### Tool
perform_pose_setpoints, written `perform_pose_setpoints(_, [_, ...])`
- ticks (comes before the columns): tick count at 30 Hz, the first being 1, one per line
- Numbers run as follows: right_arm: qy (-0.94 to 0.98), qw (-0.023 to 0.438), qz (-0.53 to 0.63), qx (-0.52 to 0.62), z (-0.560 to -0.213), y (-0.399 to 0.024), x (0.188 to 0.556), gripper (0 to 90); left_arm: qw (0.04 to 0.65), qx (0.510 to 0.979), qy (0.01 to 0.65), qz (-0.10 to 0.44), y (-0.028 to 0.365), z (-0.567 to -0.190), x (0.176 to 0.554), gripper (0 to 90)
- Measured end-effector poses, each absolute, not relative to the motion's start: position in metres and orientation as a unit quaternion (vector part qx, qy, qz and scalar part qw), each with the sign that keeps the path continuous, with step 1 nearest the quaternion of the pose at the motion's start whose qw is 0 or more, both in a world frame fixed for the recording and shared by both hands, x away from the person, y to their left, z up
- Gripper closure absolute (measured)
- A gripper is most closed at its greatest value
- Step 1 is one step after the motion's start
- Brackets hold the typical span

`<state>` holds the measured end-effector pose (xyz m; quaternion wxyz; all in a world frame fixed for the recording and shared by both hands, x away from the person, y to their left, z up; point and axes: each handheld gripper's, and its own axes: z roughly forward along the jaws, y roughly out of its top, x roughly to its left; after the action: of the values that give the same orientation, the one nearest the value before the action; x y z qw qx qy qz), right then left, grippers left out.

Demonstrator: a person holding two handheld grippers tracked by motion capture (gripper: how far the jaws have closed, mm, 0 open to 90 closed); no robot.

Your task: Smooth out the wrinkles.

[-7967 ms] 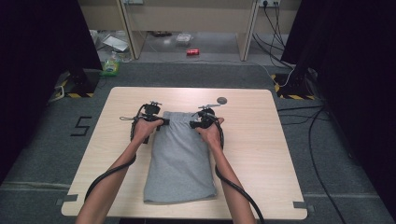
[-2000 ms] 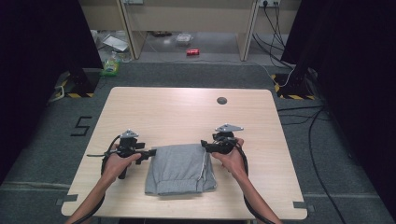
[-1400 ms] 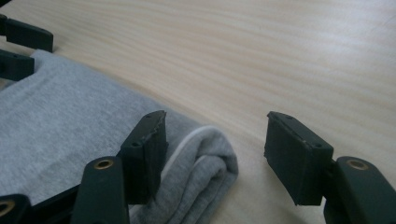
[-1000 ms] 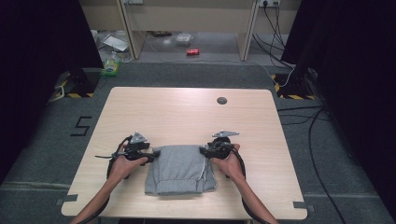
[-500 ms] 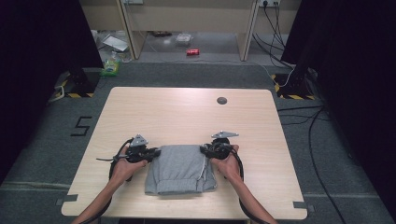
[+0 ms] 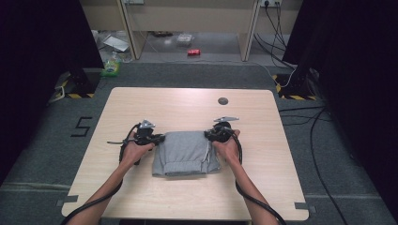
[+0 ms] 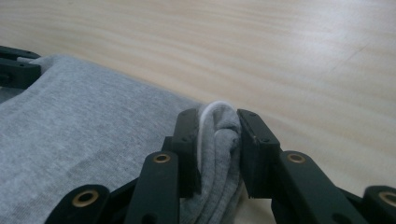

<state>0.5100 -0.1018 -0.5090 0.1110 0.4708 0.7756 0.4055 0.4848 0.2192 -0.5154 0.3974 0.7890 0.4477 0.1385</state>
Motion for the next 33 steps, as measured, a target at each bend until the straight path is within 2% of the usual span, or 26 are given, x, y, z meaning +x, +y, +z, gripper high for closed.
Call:
perform_pose_setpoints(16, [0.761, 0.116, 0.405, 0.494, -0.51, -0.113, 0.548, 69.7, 0.39, 0.774, 0.48, 0.136, 0.204, -0.513, 0.526, 77.4])
perform_pose_setpoints(21, [0.731, 0.094, 0.434, 0.519, -0.51, -0.12, 0.548, 60.9, 0.397, 0.77, 0.483, 0.128, 0.207, -0.514, 0.527, 75.5])
perform_pose_setpoints(30, [0.692, 0.093, 0.456, 0.552, -0.507, -0.137, 0.546, 55.6, 0.39, 0.771, 0.487, 0.13, 0.213, -0.512, 0.525, 64.2])
perform_pose_setpoints(33, [0.692, 0.09, 0.453, 0.554, -0.507, -0.138, 0.545, 51.8, 0.382, 0.772, 0.492, 0.13, 0.217, -0.51, 0.525, 57.3])
